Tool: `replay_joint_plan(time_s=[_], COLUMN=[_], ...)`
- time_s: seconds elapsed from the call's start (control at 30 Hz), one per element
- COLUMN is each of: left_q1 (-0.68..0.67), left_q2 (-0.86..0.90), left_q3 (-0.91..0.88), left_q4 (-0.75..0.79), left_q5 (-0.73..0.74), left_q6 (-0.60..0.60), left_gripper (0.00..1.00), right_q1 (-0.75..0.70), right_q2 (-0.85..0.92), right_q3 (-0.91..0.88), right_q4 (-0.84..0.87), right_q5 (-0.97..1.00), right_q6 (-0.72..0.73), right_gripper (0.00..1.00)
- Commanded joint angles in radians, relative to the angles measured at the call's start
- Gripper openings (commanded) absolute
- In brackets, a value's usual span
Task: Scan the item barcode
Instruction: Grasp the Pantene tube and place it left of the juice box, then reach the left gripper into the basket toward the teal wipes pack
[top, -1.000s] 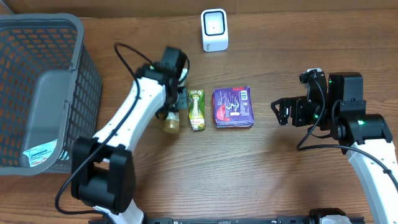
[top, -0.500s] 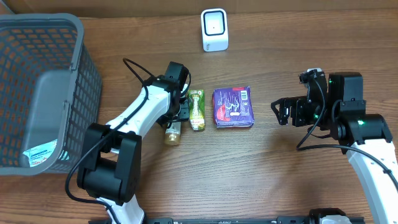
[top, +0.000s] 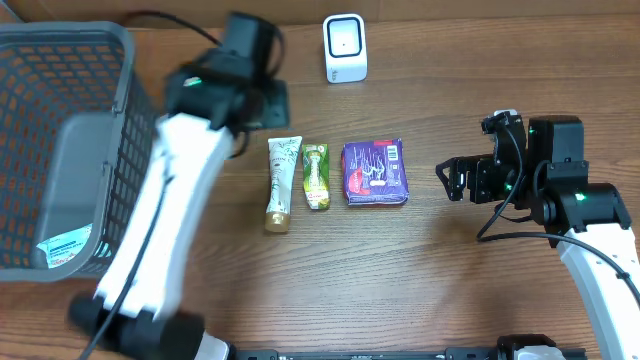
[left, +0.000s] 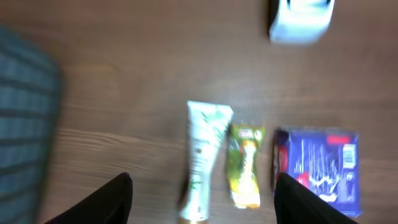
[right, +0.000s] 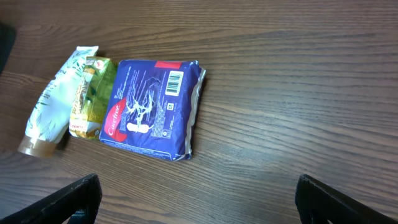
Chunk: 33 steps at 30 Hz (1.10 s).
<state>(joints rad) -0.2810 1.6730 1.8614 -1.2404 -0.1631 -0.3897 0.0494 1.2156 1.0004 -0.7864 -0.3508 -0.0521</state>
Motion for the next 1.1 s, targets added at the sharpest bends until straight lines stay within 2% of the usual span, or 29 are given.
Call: replay_joint_plan(time_s=[0.0,0.13,0.3,0.43,0.53,0.7,0.9,1.07], left_q1=[0.101,0.279,0.58,0.814,0.948,1.033,1.038,1.038], left_q2=[-0.142,-0.21,-0.222,-0.222,-0.222,-0.221,-0.219,-0.18], left_q3=[0.043,0.038,0.017,-0.016,-0.09,-0.294,-0.563,-0.658], left_q4=[-0.052,-0.127,-0.188,-0.156,-0.077,0.049,0.275,0.383], left_q5=[-0.1,-0.09,0.029,0.165,0.175,0.183,0.187,0.175], left_q6=[-0.028,-0.085,-0.086,-0.085,-0.101,-0.135,-0.135,-0.143], left_gripper=[0.68,0.77,0.79,0.77,0.77,0.76,0.76,0.76], right_q1=[0.001,0.001,0.001,0.001,0.001,0.001,0.001,0.001], right_q2=[-0.003,-0.003,-0.003,-0.003,-0.003,-0.003,-0.003,-0.003], right_q3=[0.022,0.022,0.022,0.022,0.022,0.022,0.022,0.022], right_q4=[0.003,0.003,0.003,0.003,0.003,0.003,0.003,0.003], right_q5=[0.002,0.002,0.002,0.002,0.002,0.002,0.002,0.002], right_q6=[0.0,-0.001,-0.001,-0.001,-0.001,0.0,0.0,0.0], right_gripper=[1.0,1.0,1.0,1.0,1.0,1.0,1.0,1.0])
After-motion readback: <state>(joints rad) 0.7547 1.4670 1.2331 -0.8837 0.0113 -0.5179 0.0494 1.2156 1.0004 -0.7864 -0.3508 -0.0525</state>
